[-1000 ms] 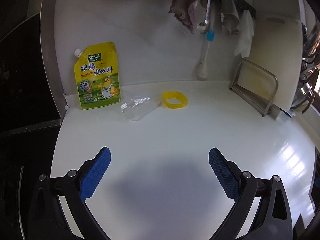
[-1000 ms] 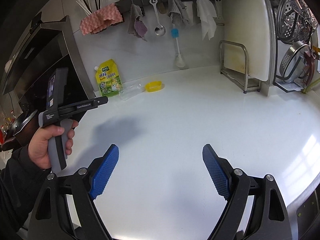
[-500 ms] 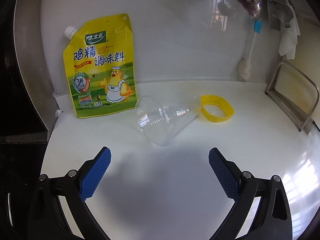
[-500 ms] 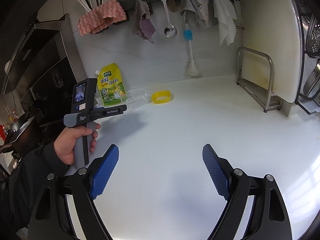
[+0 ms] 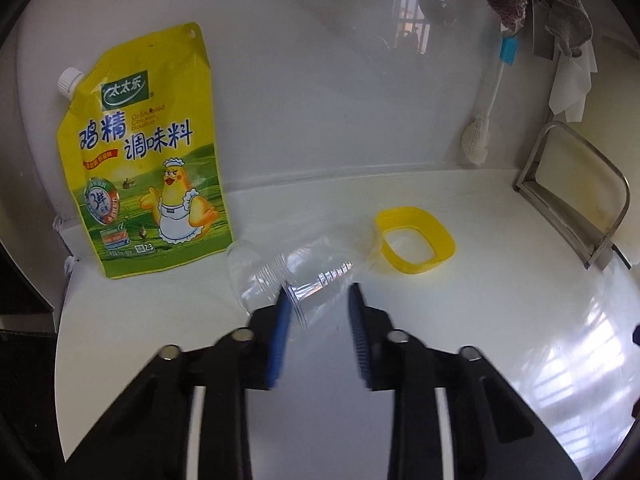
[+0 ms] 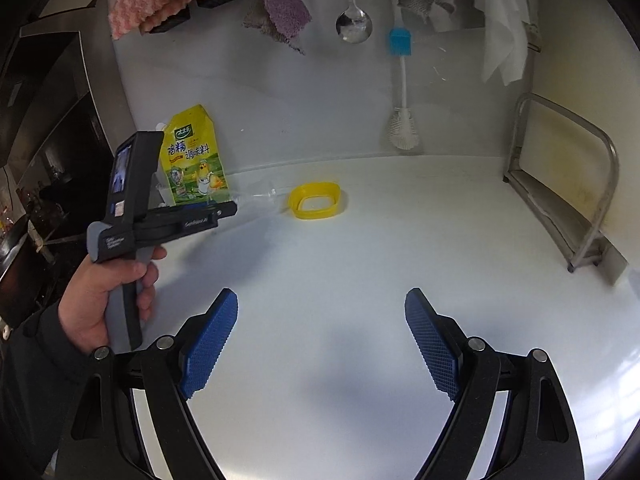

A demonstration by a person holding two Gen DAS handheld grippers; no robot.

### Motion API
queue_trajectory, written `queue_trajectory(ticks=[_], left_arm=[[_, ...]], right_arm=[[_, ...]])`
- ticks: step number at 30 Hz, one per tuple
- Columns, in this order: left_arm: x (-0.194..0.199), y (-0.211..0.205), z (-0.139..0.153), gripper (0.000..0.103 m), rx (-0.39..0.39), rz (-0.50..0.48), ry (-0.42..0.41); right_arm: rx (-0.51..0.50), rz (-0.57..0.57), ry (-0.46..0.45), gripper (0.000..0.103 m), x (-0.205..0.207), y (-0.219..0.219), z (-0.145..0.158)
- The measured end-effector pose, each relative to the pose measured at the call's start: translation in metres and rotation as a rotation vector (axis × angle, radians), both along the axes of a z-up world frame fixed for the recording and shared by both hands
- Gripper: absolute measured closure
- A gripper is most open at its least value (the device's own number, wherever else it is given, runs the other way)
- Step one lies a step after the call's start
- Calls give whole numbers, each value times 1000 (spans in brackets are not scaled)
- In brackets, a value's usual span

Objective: Collect trash
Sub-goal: 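Grasp the clear plastic cup with the left tool while the right grasps the yellow lid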

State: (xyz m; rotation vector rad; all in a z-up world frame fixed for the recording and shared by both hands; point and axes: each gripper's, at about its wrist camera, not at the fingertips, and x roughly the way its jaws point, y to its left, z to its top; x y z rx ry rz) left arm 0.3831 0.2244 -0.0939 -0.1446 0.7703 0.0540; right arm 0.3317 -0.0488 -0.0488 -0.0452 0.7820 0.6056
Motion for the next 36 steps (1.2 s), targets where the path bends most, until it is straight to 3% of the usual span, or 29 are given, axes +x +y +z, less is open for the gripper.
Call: queue_trajectory(ticks=[3, 9, 13, 19, 21, 27, 32, 36], left_arm=[[8, 5, -11, 94, -38, -19, 30], [8, 12, -9, 98, -58, -35, 14], [2, 11, -2, 99, -34, -22, -20], [-5, 22, 9, 99, -65, 14, -77], [-5, 23, 10, 99, -64, 18, -80], [-6, 20, 10, 99, -68, 1, -78], [-11, 11, 15, 99, -41, -13, -100], [-10, -3, 20, 99, -37, -32, -98]], right_arm=[[-45, 5, 30, 21, 46, 28, -11], [-138, 14, 94, 21, 123, 86, -42], [-265, 56, 95, 21, 152, 132, -58], [-296, 18, 134, 22, 183, 159, -74], [-307, 36, 156, 34, 185, 166, -80], [-259, 26, 164, 38, 177, 152, -78], [-169, 17, 146, 38, 147, 117, -56], [-153, 38, 124, 38, 106, 86, -39]])
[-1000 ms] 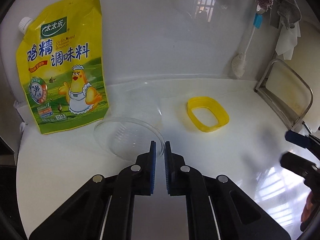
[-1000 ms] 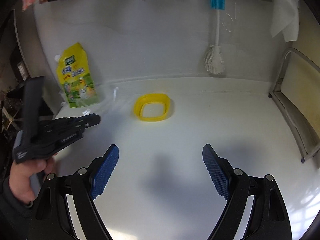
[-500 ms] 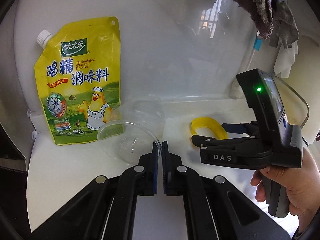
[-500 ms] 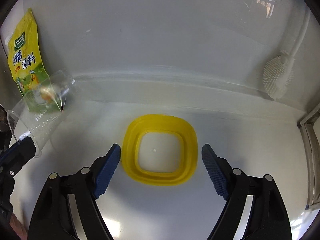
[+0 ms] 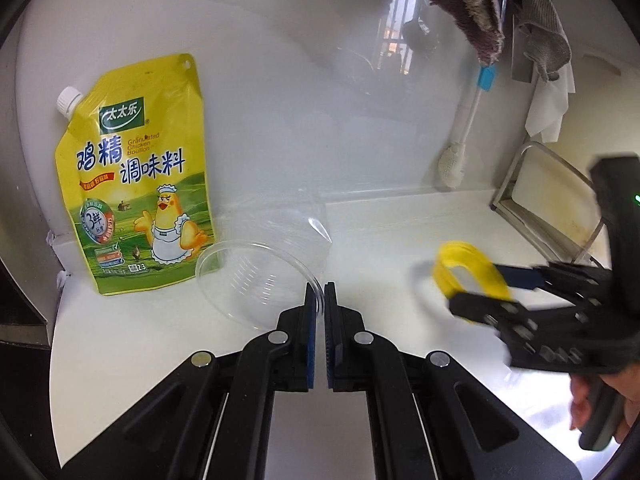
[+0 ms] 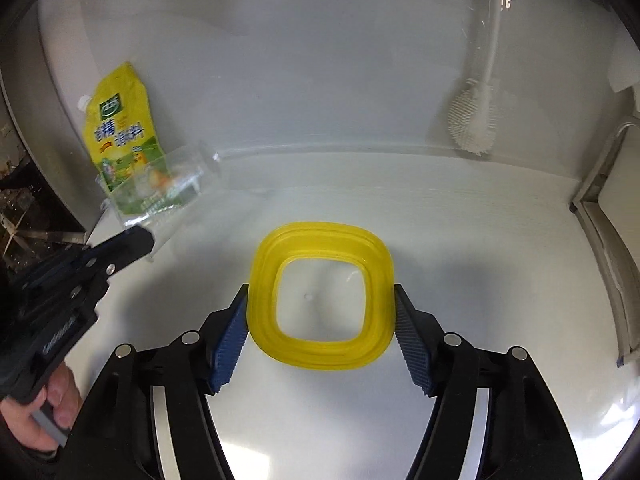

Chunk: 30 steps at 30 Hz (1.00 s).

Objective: Collect trash
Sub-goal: 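Grasp the clear plastic cup with the left tool while the right grasps the yellow lid, then carry the cup and yellow lid over the grey basket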

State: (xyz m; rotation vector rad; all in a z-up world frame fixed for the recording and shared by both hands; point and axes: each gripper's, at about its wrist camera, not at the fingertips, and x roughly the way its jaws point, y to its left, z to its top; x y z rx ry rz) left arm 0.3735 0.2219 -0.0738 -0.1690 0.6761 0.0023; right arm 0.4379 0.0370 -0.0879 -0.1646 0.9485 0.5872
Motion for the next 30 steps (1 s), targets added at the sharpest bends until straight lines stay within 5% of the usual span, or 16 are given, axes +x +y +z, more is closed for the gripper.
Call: queue_trajectory(ticks=[8, 17, 30], left_arm=[[-30, -40, 25, 99, 42, -51, -34], [-137, -109, 58, 99, 59, -137, -83], [-272, -166, 90, 99, 68, -241, -110]], right_arm=[[8, -4, -57, 38, -112, -63, 34], [8, -51, -50, 38, -210, -143, 41], [65, -71, -101, 37, -325, -188, 65]])
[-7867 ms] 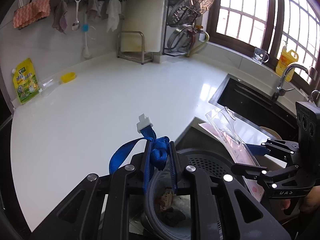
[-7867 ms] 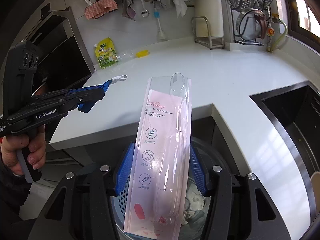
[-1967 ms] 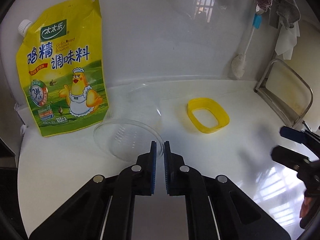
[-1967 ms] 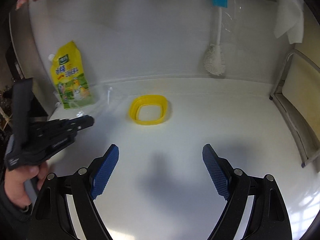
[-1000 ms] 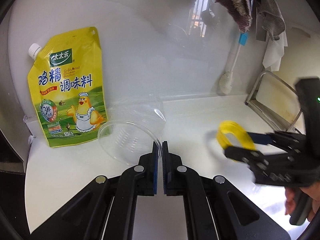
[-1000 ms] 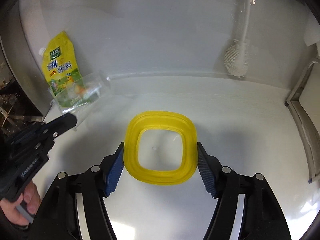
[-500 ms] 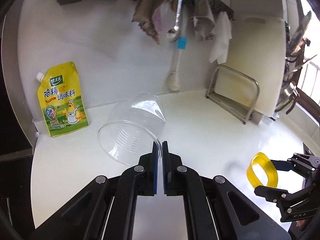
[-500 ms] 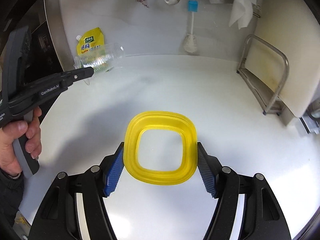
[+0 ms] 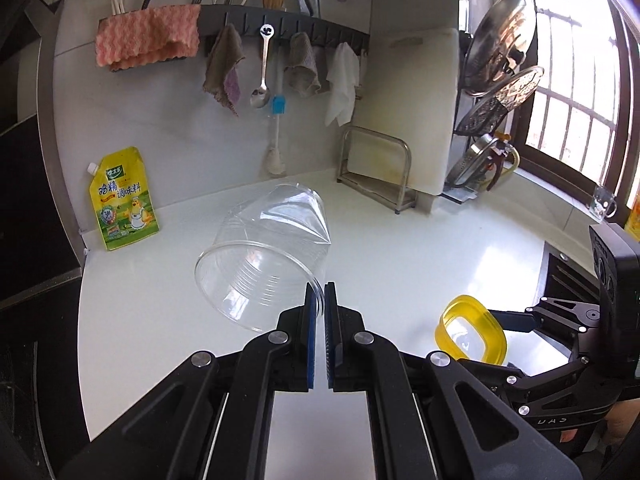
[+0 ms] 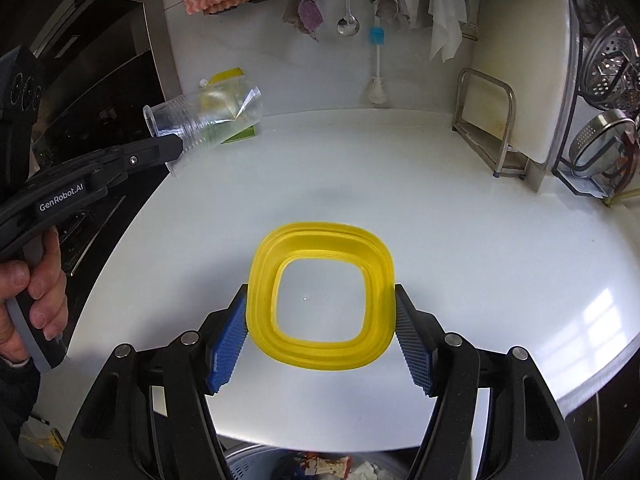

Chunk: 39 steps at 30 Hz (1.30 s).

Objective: Collect trash
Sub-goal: 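Carry the cup and yellow lid over the grey basket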

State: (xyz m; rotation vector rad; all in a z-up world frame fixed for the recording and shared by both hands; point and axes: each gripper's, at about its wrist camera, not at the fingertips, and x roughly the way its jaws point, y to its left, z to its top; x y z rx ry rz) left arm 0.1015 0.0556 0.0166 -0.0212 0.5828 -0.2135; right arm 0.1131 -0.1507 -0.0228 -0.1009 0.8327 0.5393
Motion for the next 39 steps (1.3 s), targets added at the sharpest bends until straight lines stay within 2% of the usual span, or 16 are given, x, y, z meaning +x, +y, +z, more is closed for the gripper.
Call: queue_trajectory(ticks=[5, 9, 14, 23, 32, 39], left_arm=[[-34, -14, -2, 99, 10, -28, 4], [-58, -30, -1, 99, 28, -64, 3], [-84, -55, -8, 99, 18, -143, 21], [-126, -110, -30, 99, 23, -311, 47], [-149, -148, -62, 99, 39, -436, 113], [-165, -158, -74, 99, 52, -465, 135]], right_arm=[[-10, -18, -14, 37, -36, -12, -5], [24, -47, -7, 37, -68, -31, -8], [54, -104, -1, 37, -120, -59, -17], [39, -224, 45, 36, -192, -97, -42], [-11, -306, 27, 36, -233, -115, -50], [-3, -314, 49, 36, -241, -121, -58]])
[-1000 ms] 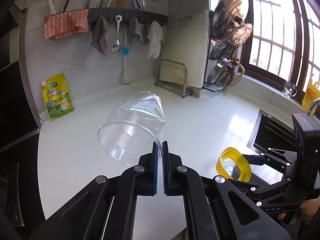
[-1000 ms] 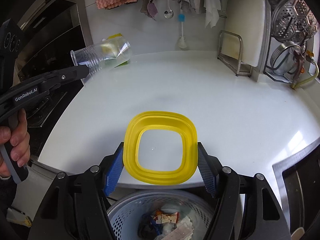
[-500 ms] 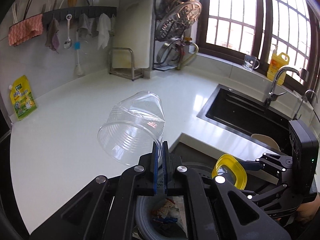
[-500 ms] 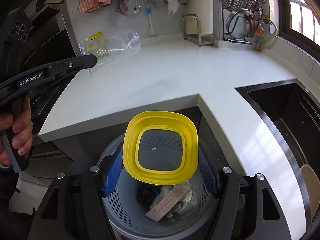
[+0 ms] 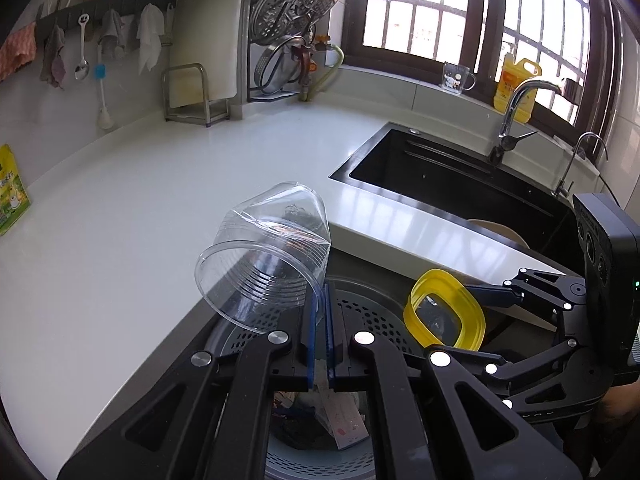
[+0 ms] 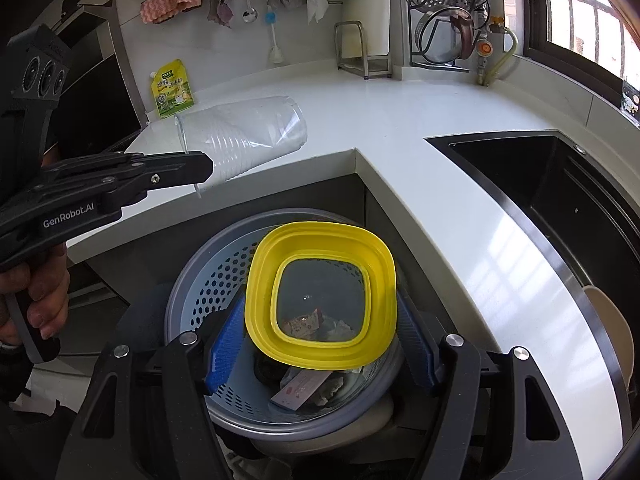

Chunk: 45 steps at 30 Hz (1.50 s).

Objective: Collect trash
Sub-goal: 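Carry the cup and yellow lid over the grey basket, then open both tools to drop the cup and lid into the basket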

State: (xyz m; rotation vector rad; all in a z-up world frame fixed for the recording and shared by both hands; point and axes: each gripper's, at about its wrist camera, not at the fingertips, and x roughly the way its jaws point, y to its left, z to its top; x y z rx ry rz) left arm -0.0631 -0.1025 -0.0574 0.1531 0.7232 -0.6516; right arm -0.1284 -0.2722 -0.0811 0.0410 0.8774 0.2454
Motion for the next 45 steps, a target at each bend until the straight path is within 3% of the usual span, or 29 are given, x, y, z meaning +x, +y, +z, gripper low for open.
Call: queue_trajectory(ticks=[12, 26, 45], left_arm=[[-12, 7, -17, 99, 19, -9, 43], [-6, 16, -47, 99, 36, -46, 152], [-2, 11, -60, 99, 57, -68, 194]], right_arm=[[15, 17, 28, 36, 9, 7, -14], [-43, 37, 81, 36, 19, 21, -33], [-38, 64, 121, 35, 26, 24, -50]])
